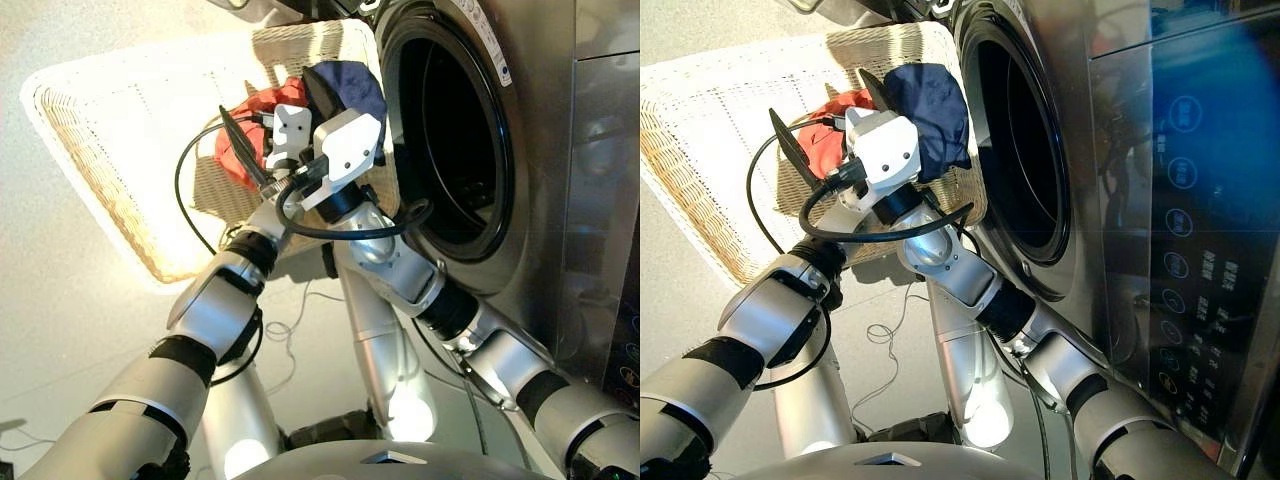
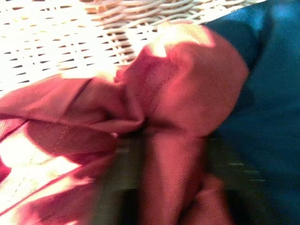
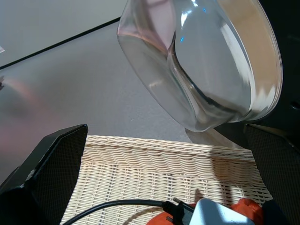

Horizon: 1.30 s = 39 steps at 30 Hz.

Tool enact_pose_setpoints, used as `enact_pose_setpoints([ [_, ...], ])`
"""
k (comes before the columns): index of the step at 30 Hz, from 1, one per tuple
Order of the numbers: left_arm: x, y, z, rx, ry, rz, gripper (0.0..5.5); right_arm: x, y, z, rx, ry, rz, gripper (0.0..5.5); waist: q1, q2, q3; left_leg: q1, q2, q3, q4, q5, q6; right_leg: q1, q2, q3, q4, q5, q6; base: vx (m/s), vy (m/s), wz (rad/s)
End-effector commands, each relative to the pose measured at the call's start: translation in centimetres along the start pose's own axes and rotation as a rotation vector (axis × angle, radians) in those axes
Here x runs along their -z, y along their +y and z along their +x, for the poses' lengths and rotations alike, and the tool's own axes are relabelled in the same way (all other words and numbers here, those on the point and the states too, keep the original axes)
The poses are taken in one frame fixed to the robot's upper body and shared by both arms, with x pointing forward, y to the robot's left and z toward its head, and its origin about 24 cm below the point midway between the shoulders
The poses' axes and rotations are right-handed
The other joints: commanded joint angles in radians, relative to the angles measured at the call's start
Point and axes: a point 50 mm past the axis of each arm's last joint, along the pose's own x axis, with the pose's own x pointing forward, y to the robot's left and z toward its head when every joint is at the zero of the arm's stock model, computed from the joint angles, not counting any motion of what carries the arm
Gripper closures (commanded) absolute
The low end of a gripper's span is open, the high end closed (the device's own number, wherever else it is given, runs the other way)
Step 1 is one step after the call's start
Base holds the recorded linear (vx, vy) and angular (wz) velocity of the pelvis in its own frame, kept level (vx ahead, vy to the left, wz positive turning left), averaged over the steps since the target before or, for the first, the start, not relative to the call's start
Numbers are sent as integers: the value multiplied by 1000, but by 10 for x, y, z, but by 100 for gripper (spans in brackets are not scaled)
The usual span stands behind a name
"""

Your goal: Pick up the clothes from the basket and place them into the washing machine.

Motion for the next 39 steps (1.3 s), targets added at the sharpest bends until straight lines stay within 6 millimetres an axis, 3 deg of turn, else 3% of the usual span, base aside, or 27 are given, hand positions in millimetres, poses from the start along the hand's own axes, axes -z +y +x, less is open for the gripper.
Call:
enact_pose_setpoints([
  [1,29,7,-6,-56,133,1,550,-31,-3,-3,-33,-141,-4,0,-14,-25,-6,-11,77,-94,79,-14,-72,29,-21,-25,-11,13,51,0,0,0],
  [7,43,13,-22,-39,70,26,550,-23,-33,-18,90,-94,-112,0,13,-3,-6,43,53,-85,24,-1,-61,93,-31,-27,-58,26,57,-10,1,1],
  [8,42,15,-25,-38,44,20,550,-22,-44,-23,128,-83,-163,0,17,1,-6,38,41,-79,-10,42,-51,91,-38,-23,-89,65,58,-57,9,29],
  [15,51,20,-65,3,-65,-81,550,-12,-96,-67,369,28,-325,0,67,64,-6,153,-29,-85,-154,84,-33,224,-95,-45,-201,93,70,27,38,158],
  [23,32,28,-89,48,-211,-140,550,-7,-118,-93,479,102,-374,0,107,106,-6,311,-103,-92,-300,124,-17,396,-153,-66,-339,136,97,43,60,180],
  [28,5,27,-99,119,-350,-154,550,0,-125,-107,499,160,-394,0,123,126,-6,391,-141,-101,-372,149,-12,490,-184,-76,-415,167,112,8,11,10],
  [33,-23,29,-108,197,-490,-195,550,15,-128,-117,448,268,-405,0,137,139,-6,439,-155,-114,-388,156,-12,548,-202,-87,-439,171,117,0,0,0],
  [39,-53,30,-120,318,-622,-281,550,15,-121,-111,165,346,-455,0,147,134,-6,452,-150,-120,-371,151,-13,564,-203,-79,-421,161,114,0,0,0],
])
